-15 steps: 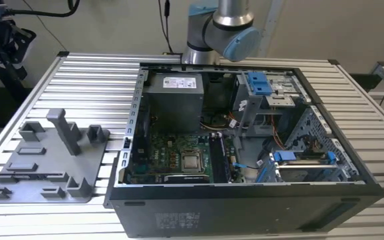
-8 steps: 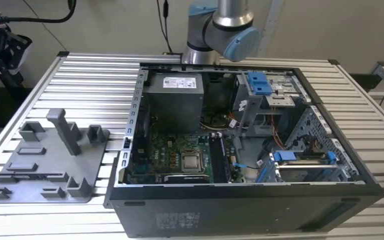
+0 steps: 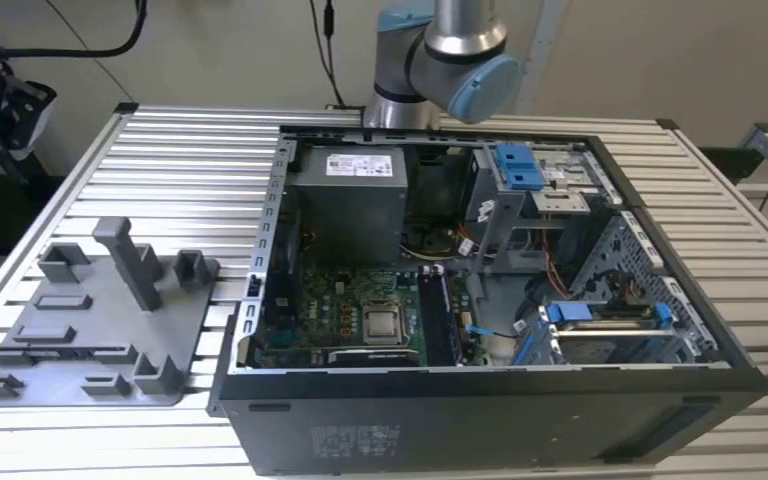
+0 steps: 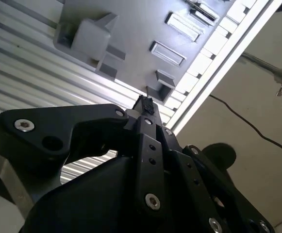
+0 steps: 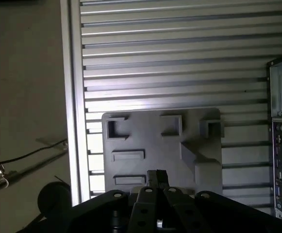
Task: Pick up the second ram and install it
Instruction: 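Reach for the second ram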
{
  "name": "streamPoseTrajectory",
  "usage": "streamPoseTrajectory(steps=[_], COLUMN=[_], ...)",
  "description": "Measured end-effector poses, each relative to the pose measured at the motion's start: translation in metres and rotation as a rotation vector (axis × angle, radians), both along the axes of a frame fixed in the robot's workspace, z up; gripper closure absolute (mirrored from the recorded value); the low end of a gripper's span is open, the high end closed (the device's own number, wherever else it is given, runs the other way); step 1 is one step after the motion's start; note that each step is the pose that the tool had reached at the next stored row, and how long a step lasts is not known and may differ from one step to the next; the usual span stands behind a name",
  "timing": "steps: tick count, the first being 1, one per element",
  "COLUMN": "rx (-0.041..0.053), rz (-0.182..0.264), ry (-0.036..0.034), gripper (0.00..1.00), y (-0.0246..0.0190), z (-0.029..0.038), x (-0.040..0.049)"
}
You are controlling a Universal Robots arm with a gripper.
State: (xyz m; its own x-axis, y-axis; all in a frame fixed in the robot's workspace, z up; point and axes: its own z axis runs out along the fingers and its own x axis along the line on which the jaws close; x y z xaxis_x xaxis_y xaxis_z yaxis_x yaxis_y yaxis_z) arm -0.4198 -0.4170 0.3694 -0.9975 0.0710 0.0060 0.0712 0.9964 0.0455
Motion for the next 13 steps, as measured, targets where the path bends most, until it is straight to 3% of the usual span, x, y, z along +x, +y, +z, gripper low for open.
streamPoseTrajectory(steps=[13], rx=[-0.0003], rz=[0.001], ry=[0.0029], gripper=[0.89], y=[-0.0156], z=[-0.0084], x=[-0.0063])
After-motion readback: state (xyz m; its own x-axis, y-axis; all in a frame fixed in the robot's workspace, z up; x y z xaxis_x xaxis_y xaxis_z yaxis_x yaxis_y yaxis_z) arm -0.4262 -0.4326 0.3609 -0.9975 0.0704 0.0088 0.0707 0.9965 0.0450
